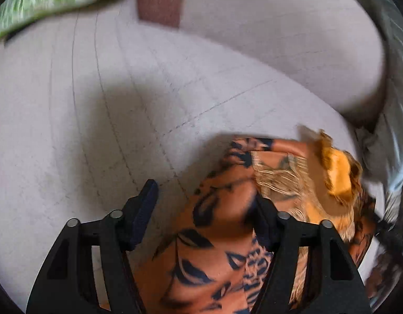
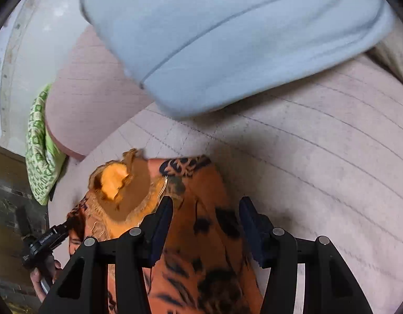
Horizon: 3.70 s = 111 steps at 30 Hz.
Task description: Fold small clothes
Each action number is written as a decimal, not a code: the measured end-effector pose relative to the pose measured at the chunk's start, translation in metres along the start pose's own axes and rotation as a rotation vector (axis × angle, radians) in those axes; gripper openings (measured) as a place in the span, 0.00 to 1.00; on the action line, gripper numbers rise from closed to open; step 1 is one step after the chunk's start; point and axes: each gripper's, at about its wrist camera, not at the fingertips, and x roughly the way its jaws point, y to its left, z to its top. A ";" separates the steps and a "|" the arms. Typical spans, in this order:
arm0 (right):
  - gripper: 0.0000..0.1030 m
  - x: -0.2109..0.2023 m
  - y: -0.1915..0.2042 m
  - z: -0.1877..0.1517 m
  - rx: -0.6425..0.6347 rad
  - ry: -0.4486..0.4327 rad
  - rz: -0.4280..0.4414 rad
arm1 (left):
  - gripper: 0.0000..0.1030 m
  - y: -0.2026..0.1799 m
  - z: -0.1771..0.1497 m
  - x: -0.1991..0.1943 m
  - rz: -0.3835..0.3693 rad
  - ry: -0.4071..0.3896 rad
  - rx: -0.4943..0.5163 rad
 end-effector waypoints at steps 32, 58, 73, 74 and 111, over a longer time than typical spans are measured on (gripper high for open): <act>0.10 -0.227 -0.040 -0.323 -0.126 -0.194 0.087 | 0.07 0.132 -0.340 -0.233 -0.226 -0.204 0.004; 0.39 -0.249 -0.062 -0.448 -0.039 -0.149 0.085 | 0.50 0.161 -0.421 -0.230 -0.357 -0.060 -0.172; 0.13 -0.195 -0.064 -0.407 -0.016 -0.068 -0.084 | 0.14 0.144 -0.397 -0.202 -0.222 -0.023 -0.116; 0.12 -0.206 -0.059 -0.408 -0.040 -0.102 -0.097 | 0.14 0.143 -0.399 -0.208 -0.191 -0.053 -0.088; 0.10 -0.112 -0.074 -0.237 0.073 0.011 0.066 | 0.06 0.129 -0.217 -0.123 -0.150 0.022 -0.076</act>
